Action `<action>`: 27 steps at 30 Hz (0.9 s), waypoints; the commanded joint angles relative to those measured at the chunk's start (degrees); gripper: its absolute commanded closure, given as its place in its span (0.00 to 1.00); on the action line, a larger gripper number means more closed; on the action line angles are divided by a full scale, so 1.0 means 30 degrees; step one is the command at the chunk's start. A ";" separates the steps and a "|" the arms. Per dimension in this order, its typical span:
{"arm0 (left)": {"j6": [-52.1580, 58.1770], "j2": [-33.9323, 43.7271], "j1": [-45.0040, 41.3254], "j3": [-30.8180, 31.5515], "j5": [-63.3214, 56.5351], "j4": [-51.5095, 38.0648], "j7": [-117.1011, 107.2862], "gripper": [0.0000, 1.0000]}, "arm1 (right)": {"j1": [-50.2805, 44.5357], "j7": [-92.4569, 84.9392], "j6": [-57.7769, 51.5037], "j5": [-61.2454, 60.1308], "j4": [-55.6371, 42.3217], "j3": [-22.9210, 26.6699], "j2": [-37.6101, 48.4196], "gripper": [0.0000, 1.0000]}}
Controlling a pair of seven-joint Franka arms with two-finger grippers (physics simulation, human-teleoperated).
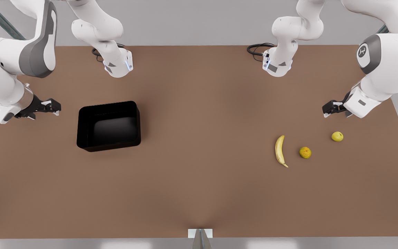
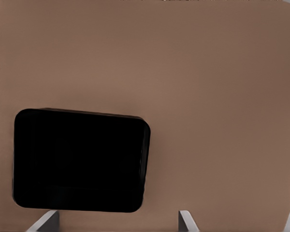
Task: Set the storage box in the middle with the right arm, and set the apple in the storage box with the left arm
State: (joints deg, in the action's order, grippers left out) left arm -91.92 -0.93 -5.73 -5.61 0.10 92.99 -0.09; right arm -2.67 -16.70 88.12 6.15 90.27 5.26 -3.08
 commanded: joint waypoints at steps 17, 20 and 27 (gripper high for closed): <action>0.0053 -0.8332 0.2760 -0.5981 1.5963 0.0029 -1.3066 0.00 | 0.2207 0.2520 0.9797 -0.0059 1.2275 0.0151 0.0501 0.00; 0.0726 -0.8566 0.3933 -0.5981 1.6989 0.1171 -1.3037 0.00 | 0.2237 0.2520 1.0618 -0.0059 1.2275 0.0474 -0.0964 0.00; 0.0874 -0.9795 0.5280 -0.6128 1.7224 0.1963 -1.2627 0.00 | 0.2237 0.2520 1.2112 -0.0059 1.2362 0.0474 -0.2488 0.00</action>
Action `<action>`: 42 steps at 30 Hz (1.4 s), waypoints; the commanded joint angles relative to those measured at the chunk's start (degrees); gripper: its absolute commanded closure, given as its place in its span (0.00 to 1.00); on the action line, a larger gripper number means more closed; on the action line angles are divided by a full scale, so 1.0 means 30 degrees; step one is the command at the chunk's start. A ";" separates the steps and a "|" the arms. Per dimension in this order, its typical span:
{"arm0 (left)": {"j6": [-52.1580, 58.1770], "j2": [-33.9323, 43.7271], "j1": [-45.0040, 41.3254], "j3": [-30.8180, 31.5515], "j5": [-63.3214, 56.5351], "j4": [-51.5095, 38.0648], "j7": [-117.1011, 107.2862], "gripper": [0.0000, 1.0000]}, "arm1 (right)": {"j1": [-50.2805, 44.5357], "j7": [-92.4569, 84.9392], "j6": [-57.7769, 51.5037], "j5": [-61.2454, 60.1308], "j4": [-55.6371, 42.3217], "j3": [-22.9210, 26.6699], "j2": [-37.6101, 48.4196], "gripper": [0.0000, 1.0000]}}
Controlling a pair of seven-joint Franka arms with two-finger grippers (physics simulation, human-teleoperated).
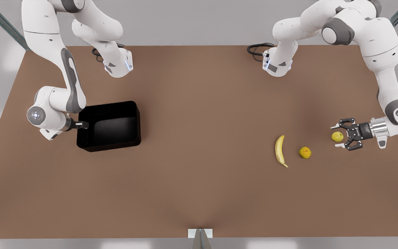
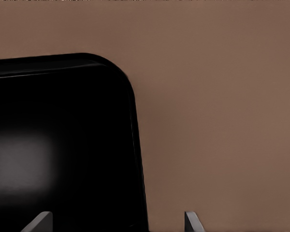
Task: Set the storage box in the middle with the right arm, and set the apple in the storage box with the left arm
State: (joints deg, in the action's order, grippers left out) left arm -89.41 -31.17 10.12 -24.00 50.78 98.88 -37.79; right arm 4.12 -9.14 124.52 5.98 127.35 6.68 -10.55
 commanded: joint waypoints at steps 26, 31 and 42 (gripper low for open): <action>0.1562 -0.5314 0.3307 -0.0172 0.1882 -0.1877 0.4980 0.00 | 0.0149 -0.1231 0.2058 0.0029 0.0880 -0.0058 -0.2343 0.75; 0.1210 -0.6311 0.3717 -0.0201 0.2117 -0.3167 0.5039 0.00 | 0.0120 -0.1231 0.1735 0.0029 0.0558 -0.0088 -0.2549 0.79; 0.1239 -0.6984 0.4039 -0.0231 0.1589 -0.2903 0.7588 0.00 | 0.0061 -0.1230 0.1530 0.0029 0.0382 -0.0263 -0.2520 0.79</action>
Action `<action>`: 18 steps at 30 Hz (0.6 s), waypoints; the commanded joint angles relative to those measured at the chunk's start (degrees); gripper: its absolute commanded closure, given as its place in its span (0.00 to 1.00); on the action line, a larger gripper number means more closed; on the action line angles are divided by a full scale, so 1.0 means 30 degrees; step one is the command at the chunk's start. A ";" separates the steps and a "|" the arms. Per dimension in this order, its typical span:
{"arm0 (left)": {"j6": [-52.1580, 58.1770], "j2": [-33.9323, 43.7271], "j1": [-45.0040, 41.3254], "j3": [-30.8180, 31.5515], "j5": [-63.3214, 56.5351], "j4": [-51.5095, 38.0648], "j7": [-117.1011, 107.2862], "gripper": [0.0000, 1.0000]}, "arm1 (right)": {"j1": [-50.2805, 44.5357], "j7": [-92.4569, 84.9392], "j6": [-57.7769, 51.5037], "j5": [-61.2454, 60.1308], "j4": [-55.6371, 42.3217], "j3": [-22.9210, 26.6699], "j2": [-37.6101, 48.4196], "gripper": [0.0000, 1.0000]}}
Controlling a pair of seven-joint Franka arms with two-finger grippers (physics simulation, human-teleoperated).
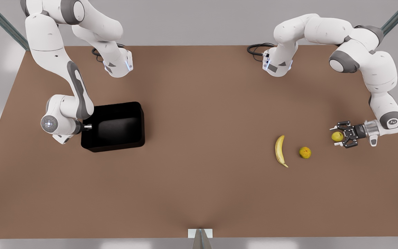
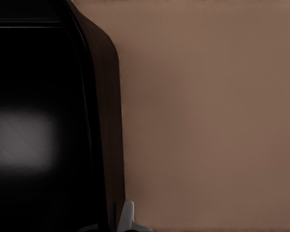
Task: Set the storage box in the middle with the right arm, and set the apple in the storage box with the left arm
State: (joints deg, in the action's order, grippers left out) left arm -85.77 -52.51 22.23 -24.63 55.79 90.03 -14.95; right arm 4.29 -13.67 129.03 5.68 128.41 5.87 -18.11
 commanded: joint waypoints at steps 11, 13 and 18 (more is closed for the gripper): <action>-0.0647 -0.0251 0.0001 0.0006 0.0065 -0.0067 -0.0233 0.15 | -0.4739 -0.0012 -0.3135 -0.0984 -0.5565 -0.1488 0.1027 0.79; -0.0647 -0.0252 0.0001 0.0006 0.0123 -0.0038 -0.0409 0.46 | -0.7435 0.1362 -0.5828 -0.0984 -1.0690 -0.1488 -0.1579 0.79; -0.0647 -0.0251 0.0001 0.0006 0.0240 -0.0067 -0.0496 0.63 | -1.0249 0.3854 -0.7003 -0.3327 -1.6290 -0.1546 -0.6239 0.79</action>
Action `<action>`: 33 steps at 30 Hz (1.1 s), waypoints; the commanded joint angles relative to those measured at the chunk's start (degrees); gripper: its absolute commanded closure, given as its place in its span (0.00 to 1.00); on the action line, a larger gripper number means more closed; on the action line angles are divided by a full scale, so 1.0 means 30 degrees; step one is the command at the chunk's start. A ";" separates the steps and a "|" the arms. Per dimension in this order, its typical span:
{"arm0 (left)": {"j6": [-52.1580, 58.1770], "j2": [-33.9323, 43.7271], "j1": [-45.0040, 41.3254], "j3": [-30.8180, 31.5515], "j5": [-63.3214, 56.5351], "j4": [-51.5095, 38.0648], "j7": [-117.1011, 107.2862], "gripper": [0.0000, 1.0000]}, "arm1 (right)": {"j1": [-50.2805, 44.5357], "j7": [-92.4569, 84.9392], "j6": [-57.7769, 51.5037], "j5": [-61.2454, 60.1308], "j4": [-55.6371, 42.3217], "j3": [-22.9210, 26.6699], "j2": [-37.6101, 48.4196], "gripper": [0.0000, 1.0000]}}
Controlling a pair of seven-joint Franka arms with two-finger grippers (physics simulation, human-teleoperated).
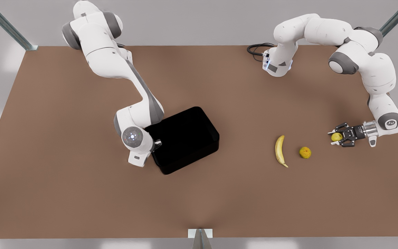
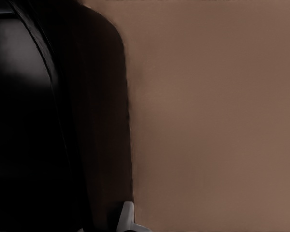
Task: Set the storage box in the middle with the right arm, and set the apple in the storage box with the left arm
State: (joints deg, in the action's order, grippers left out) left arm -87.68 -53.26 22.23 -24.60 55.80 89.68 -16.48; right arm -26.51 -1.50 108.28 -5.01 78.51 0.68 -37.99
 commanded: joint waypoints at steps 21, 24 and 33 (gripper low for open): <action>-0.4667 0.9109 -0.9927 0.1901 -0.0349 0.2772 -1.8089 0.70 | 0.0836 -0.0260 -0.1398 -0.0705 -0.3349 -0.1135 -0.1407 0.00; -0.6542 0.9872 -1.3122 0.1872 -0.0613 0.3153 -2.1839 0.70 | 0.4234 -0.0172 -1.0513 0.1052 -0.2293 0.0301 0.5482 0.00; -1.1406 0.8116 -2.2235 0.1843 -0.3630 -0.1326 -3.9270 0.70 | 0.7489 -0.1315 -1.1103 0.2958 0.0636 0.1004 0.7623 0.00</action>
State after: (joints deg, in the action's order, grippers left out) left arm -123.71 -30.25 -44.78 -18.80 8.51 83.43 -140.90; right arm -3.97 -5.53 75.62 3.87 80.41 3.69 -15.07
